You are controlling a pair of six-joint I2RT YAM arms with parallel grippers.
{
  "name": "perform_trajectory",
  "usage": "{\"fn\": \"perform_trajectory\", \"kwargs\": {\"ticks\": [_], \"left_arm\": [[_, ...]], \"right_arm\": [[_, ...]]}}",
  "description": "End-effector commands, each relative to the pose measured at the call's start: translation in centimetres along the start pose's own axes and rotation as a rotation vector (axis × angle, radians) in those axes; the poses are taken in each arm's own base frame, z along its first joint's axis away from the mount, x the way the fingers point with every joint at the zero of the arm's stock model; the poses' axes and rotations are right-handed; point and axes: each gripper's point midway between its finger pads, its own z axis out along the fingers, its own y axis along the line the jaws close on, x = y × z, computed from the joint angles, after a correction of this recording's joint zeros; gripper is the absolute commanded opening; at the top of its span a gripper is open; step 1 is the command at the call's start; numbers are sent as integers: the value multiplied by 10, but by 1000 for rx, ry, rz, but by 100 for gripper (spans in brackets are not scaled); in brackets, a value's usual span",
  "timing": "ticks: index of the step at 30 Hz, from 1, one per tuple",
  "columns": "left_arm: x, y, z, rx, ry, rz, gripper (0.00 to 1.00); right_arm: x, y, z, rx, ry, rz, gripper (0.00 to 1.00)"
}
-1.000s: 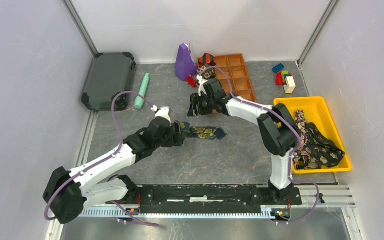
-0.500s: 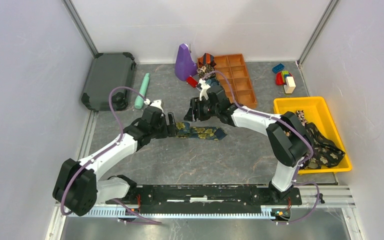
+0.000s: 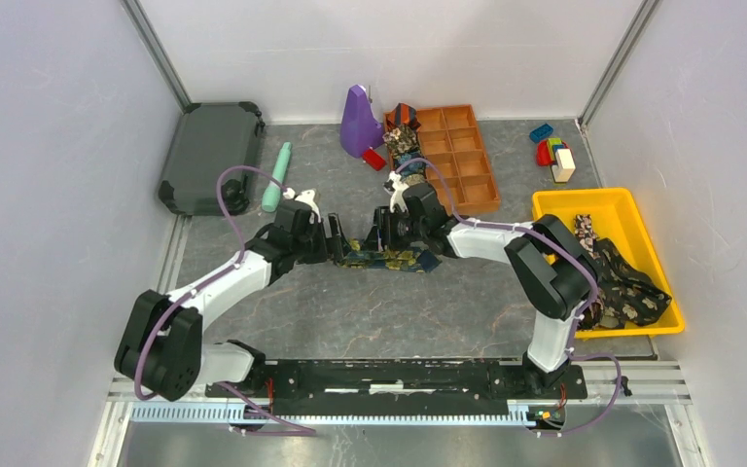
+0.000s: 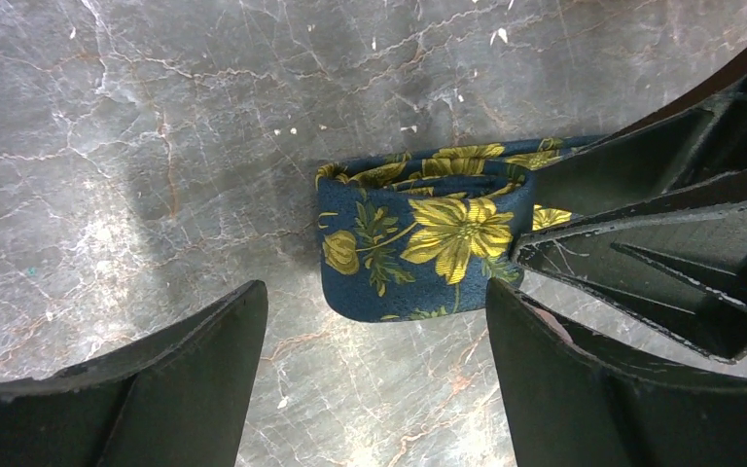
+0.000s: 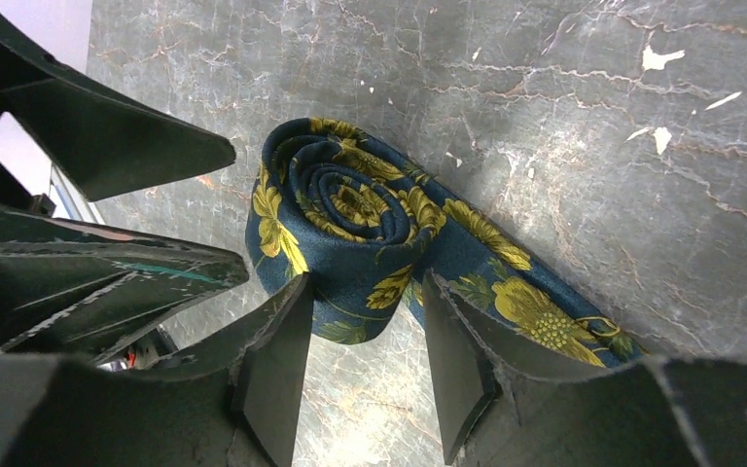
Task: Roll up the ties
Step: Roll the tie at the center of the board.
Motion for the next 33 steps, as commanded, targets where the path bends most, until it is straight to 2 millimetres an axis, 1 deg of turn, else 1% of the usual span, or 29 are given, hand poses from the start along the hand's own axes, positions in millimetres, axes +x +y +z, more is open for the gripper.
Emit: {"fn": "perform_trajectory", "kwargs": {"ticks": [1,3,7,8,12,15,19,25,26,33], "left_arm": [[-19,-13,6,70,-37,67,88],[-19,-13,9,75,-34,71,88],[-17,-11,14,72,-18,78,88],[-16,-10,15,74,-14,80,88],[-17,-10,18,85,-10,80,88],[-17,-9,22,91,-4,80,88],[-17,-11,28,122,13,74,88],[-8,-12,36,150,49,73,87],[-12,-14,37,163,29,77,86],[-7,-24,39,227,46,67,81]], "right_arm": [[-4,7,6,-56,-27,-7,49],[-2,6,6,-57,-28,-7,45],[2,4,8,-66,-25,-3,28],[4,3,9,-68,-21,-1,27],[12,0,13,-82,-4,3,26],[17,-6,15,-77,4,10,27],[21,-11,17,-79,11,16,31],[24,-19,19,-74,17,26,32],[25,-20,19,-76,19,27,32],[27,-22,21,-80,27,27,32]]}}
